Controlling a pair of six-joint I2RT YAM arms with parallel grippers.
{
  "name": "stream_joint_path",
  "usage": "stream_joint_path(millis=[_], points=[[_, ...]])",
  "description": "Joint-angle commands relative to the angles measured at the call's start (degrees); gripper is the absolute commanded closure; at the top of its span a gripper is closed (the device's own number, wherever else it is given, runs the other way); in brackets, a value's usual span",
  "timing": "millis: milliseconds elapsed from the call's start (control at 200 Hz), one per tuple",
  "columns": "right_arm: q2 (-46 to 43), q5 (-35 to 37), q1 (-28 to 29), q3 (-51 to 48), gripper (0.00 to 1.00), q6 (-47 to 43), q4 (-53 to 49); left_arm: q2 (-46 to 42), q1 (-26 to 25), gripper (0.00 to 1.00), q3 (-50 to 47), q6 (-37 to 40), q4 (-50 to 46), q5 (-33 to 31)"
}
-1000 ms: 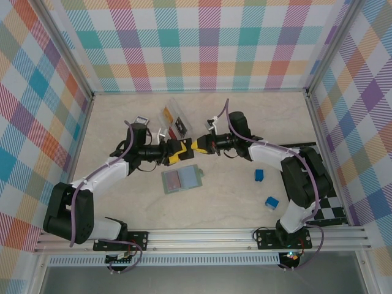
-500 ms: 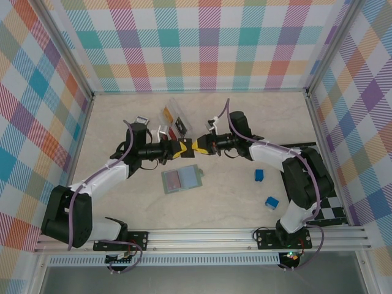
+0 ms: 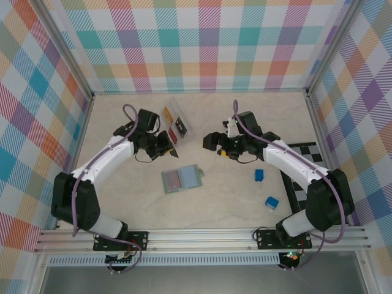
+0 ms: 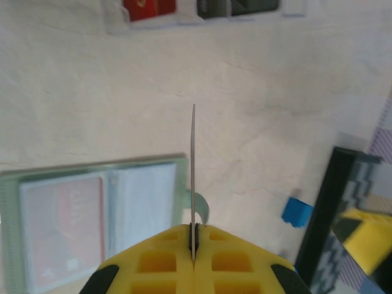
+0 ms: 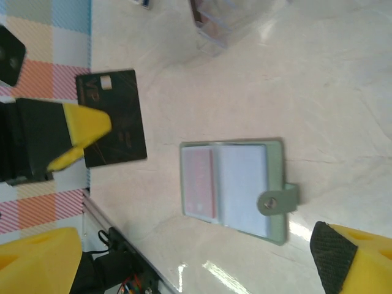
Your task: Take the credit cards out of the card holder
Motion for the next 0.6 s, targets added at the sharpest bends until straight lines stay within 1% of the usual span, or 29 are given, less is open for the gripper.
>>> stream_joint_path(millis=[0,180,305,470,595], points=[[-2.10,4.48,-0.33,-2.56,0.01,-1.54,-3.23,6.10,-2.50,1.00,9.73,0.65,-10.75,-14.08],[-4.52,7.75,-0.41,-4.58,0.00,-2.21,-4.76,14.91,-3.82,1.00,23.53,-1.56,-15.58,-20.24],[-6.16,7.60,-0.41,-6.67,0.00,-3.06,-3.88,21.09,-4.94,1.00,32.74,-2.78,-19.55,-24.72],[-8.04,8.11,-0.41,-8.26,0.00,-4.49,-4.42,27.89,-7.69,1.00,43.31,-4.84,-24.12,-31.42],[-8.43,8.71,-0.41,-8.42,0.00,-4.50,-5.22,32.18,-9.21,1.00,49.01,-6.23,-26.51,-34.82]])
